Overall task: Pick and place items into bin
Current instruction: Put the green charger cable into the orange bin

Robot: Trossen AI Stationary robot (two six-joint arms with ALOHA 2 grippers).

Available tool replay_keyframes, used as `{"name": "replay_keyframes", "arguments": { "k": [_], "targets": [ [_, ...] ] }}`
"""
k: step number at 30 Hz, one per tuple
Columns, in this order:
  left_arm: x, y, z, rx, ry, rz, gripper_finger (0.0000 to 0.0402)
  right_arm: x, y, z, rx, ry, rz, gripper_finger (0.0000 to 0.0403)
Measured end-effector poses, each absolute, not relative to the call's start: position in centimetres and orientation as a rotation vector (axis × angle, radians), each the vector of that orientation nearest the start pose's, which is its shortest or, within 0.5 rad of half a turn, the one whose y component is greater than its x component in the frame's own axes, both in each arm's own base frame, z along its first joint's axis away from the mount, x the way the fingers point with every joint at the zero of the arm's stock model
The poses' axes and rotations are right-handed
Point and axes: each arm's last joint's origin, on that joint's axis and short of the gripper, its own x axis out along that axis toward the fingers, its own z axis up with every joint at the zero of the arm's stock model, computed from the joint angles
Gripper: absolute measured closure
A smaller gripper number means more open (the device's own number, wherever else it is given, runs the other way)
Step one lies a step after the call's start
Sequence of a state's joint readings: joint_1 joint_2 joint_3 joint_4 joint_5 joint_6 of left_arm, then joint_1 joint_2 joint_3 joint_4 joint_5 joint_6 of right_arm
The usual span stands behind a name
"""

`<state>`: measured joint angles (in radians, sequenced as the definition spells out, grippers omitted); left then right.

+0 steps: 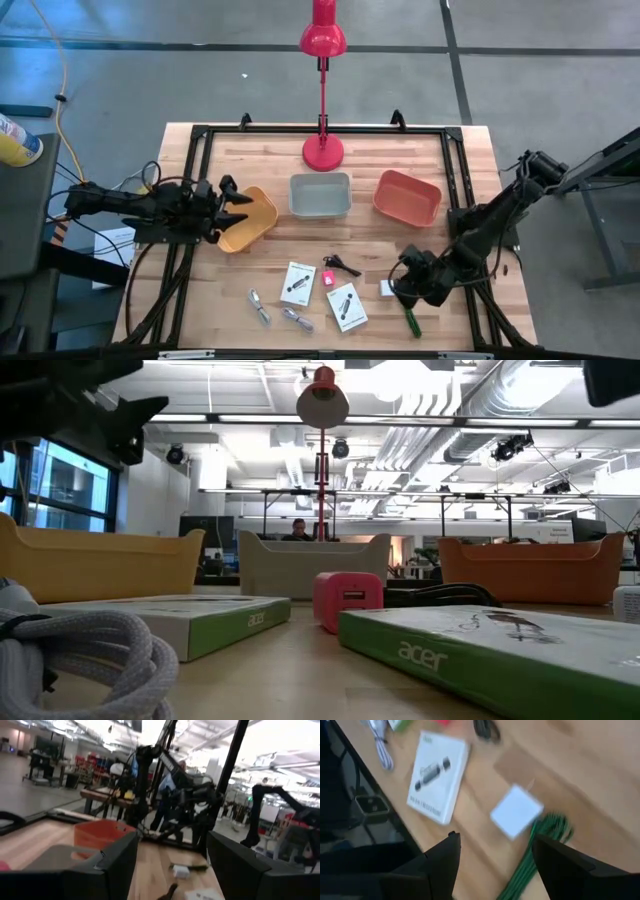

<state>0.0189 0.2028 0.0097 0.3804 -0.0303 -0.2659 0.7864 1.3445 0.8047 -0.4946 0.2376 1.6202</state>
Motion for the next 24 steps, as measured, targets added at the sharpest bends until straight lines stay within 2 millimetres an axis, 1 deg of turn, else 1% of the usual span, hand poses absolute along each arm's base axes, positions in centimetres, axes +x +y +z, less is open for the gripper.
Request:
{"name": "replay_keyframes", "arguments": {
  "k": [7,13,18,24],
  "targets": [
    [10.9,0.4,18.2,-0.234,-0.155,0.086,0.0174,18.0,17.4,20.4,1.039,1.092,-0.334,0.0167],
    [10.9,0.5,18.2,-0.196,-0.152,0.112,0.0174,17.6,17.4,20.2,1.1,1.214,-0.366,0.0167],
    [10.9,0.6,18.2,-0.191,-0.153,0.131,0.0174,17.0,17.4,20.0,1.101,1.284,-0.398,0.0167],
    [10.9,0.6,18.1,-0.19,-0.138,0.132,0.0174,17.0,17.5,19.7,1.081,1.295,-0.411,0.0167]
  ]
}}
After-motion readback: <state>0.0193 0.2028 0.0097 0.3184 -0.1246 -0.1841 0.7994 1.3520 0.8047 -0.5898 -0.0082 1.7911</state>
